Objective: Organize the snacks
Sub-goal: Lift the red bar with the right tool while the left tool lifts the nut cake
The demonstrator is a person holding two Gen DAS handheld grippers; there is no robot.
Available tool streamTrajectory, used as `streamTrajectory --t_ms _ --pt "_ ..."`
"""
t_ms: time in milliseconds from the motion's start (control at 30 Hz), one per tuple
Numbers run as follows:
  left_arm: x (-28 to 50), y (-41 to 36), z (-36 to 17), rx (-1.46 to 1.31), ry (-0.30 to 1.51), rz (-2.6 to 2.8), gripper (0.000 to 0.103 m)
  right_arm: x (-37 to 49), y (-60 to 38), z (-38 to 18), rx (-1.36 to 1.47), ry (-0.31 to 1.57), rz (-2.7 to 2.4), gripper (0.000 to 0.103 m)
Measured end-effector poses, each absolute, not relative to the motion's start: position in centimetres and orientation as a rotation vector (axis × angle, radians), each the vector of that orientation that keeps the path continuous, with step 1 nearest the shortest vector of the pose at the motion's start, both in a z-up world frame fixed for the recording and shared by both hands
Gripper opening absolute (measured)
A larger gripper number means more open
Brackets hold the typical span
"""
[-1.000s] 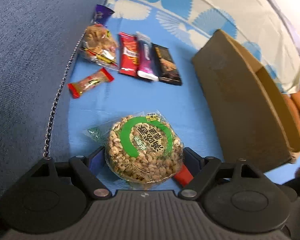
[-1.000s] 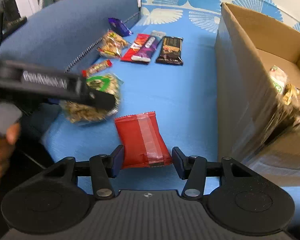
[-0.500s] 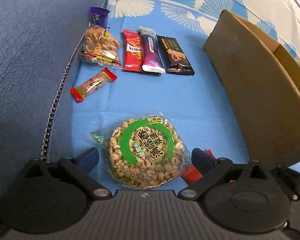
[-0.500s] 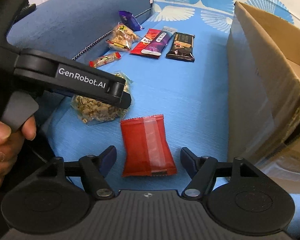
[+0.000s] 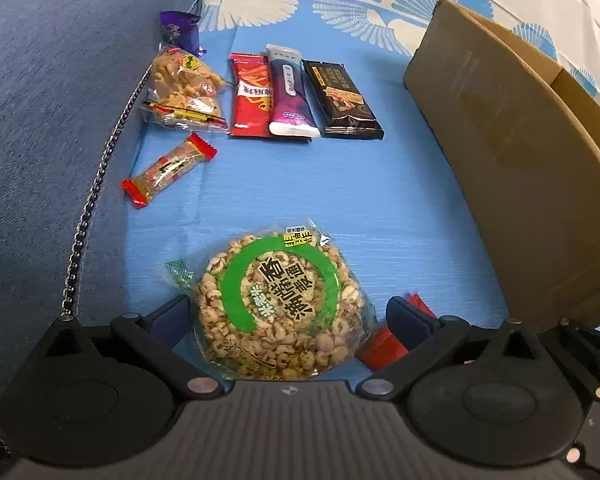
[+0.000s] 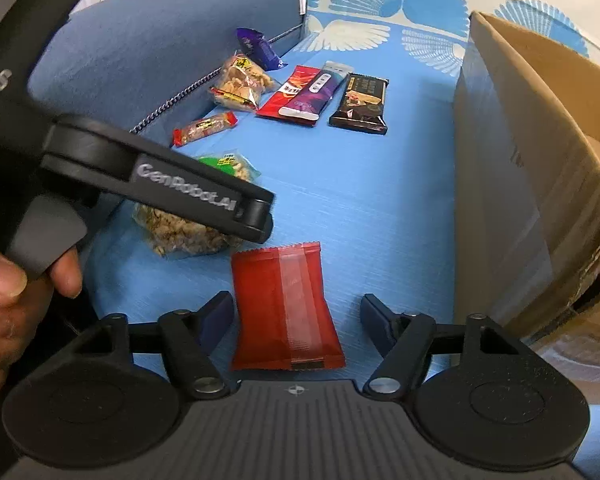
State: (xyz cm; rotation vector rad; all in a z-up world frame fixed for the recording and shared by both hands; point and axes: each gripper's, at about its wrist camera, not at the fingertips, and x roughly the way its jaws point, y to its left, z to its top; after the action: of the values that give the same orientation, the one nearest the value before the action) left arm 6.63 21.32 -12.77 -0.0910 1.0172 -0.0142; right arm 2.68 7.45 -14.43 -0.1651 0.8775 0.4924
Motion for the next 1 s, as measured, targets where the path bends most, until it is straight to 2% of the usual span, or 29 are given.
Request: streamTrajectory --t_ms 33,100,167,400,633,1000 --pt "6.6 21.1 -12.8 -0.079 1.015 -0.015 0.102 2.6 7.5 -14.4 -0.18 0.871 0.495 0.062" --pt "6.6 20.9 -12.8 -0.063 1.014 -0.02 0.102 2.4 7.5 -14.4 -0.196 0.86 0.503 0.05" --pt "6.6 20.9 -12.9 -0.057 1.015 -0.02 0.102 2.3 7.5 -14.3 -0.205 0.853 0.504 0.046" --pt "6.5 21.3 -12.8 -0.071 1.008 -0.014 0.102 2.5 6.8 -13.9 -0.195 0.839 0.442 0.045" --pt "6.1 21.0 -12.6 -0.053 0.98 -0.004 0.092 2.8 6.4 -14.1 -0.177 0.855 0.418 0.045" --pt "5.5 21.4 -11.9 -0.094 0.93 0.009 0.091 2.2 6.4 -13.6 -0.162 0.814 0.419 0.045"
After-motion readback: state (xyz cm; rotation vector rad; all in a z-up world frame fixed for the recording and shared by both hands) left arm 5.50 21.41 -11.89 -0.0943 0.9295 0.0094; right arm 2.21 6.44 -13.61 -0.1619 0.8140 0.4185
